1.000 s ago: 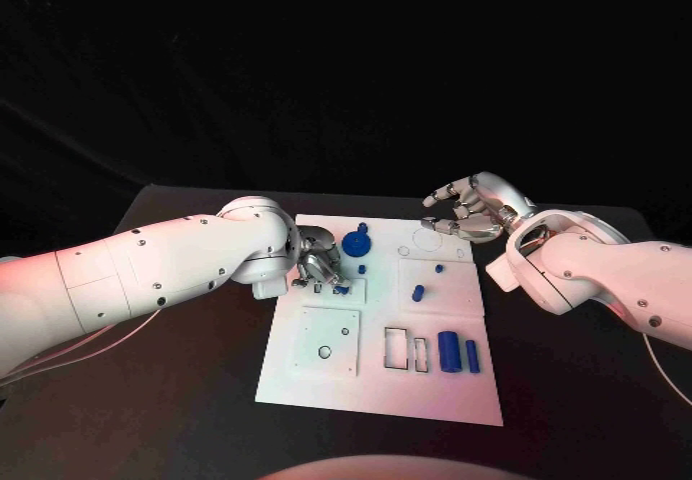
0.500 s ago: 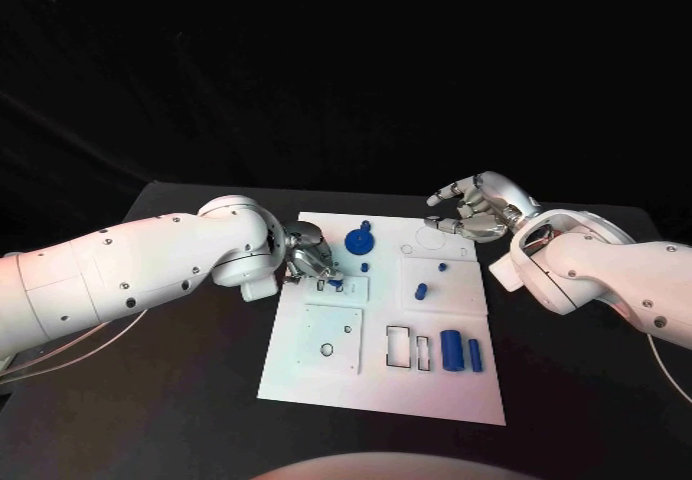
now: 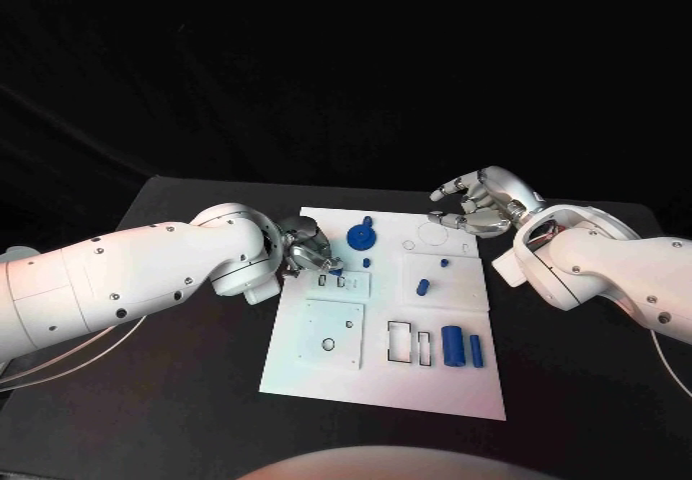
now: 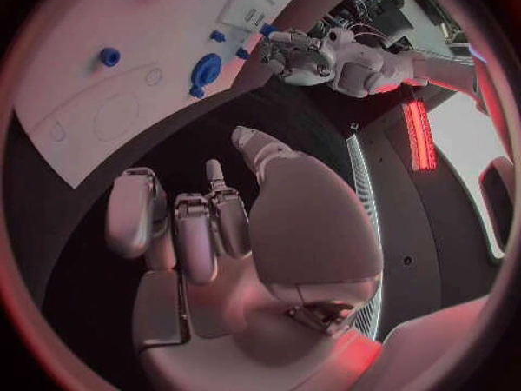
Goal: Assemble the parts on the task board
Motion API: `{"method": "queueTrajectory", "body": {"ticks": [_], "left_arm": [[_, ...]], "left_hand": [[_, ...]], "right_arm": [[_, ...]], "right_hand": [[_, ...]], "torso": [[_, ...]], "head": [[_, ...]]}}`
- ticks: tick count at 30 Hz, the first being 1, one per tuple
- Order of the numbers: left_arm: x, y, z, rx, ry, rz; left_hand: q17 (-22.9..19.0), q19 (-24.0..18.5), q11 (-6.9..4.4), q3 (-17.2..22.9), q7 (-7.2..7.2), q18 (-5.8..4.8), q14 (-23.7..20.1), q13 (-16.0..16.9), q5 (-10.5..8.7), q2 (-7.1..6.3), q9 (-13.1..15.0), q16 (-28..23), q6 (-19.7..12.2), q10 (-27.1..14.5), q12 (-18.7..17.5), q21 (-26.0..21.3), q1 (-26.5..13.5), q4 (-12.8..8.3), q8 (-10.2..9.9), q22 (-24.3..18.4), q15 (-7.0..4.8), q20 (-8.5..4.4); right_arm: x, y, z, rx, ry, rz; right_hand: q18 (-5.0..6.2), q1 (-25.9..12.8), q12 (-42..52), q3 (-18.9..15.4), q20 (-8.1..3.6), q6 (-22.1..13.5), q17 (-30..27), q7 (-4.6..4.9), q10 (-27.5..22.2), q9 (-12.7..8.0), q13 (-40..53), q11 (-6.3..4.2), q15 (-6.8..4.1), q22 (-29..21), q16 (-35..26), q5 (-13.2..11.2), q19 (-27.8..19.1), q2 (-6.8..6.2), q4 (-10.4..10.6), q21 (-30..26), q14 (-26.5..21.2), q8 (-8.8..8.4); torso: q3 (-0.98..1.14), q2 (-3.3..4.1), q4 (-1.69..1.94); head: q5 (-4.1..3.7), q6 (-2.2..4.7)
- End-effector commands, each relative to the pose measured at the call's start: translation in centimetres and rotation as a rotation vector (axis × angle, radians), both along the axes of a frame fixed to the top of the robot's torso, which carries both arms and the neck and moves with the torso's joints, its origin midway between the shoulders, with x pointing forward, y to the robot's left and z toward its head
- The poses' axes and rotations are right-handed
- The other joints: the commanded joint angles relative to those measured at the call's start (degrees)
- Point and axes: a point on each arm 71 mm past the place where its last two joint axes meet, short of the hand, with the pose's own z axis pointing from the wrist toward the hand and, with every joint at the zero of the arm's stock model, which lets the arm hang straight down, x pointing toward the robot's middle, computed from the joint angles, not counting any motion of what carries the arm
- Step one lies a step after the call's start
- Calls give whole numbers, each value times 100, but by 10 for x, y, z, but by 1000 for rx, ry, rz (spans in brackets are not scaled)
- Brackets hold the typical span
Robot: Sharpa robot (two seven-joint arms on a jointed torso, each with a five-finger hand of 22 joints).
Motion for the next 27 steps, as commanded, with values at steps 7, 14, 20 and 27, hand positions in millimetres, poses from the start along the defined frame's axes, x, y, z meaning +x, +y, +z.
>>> {"method": "queueTrajectory", "body": {"ticks": [7,14,20,27], "left_arm": [[-3,-8,-4,47,-79,-7],[-4,-14,-6,79,-81,-40],[-4,-16,-7,94,-76,-53],[-3,-18,-8,134,-81,-81]], "left_hand": [[680,127,-25,1287,-36,-92,388,85,197,-25,2,25,118,123,90,110,-104,-1287,28,166,-60,-25],[683,165,-41,1296,-52,-103,390,138,355,-55,13,26,150,170,124,148,-155,-1315,41,233,-75,-39],[684,216,-65,1316,-76,-119,391,208,663,-86,35,24,199,228,169,202,-245,-1362,71,330,-97,-61],[685,250,-84,1309,-98,-131,392,277,908,-112,65,22,226,281,220,241,-322,-1405,114,398,-116,-79]], "right_arm": [[0,0,0,-4,-3,5],[0,0,-1,-5,-2,7],[0,1,-1,-1,1,11],[0,1,-1,-1,3,11]], "right_hand": [[52,-29,-20,12,-23,13,918,-4,-18,-8,553,-20,20,-14,-22,24,-39,8,29,-31,459,23],[52,-29,-20,12,-23,13,918,-4,-18,-8,553,-20,20,-14,-22,24,-39,8,29,-31,459,23],[53,-46,-24,14,-25,9,915,-3,-20,-11,549,-19,19,-17,-24,22,-40,9,49,-37,458,29],[53,-46,-24,14,-25,9,915,-3,-20,-11,549,-19,19,-17,-24,22,-40,9,49,-37,458,29]], "torso": [[-4,3,-11],[4,4,-13],[6,5,-13],[8,5,-16]], "head": [[-7,-25],[27,-42],[21,-42],[22,-57]]}}
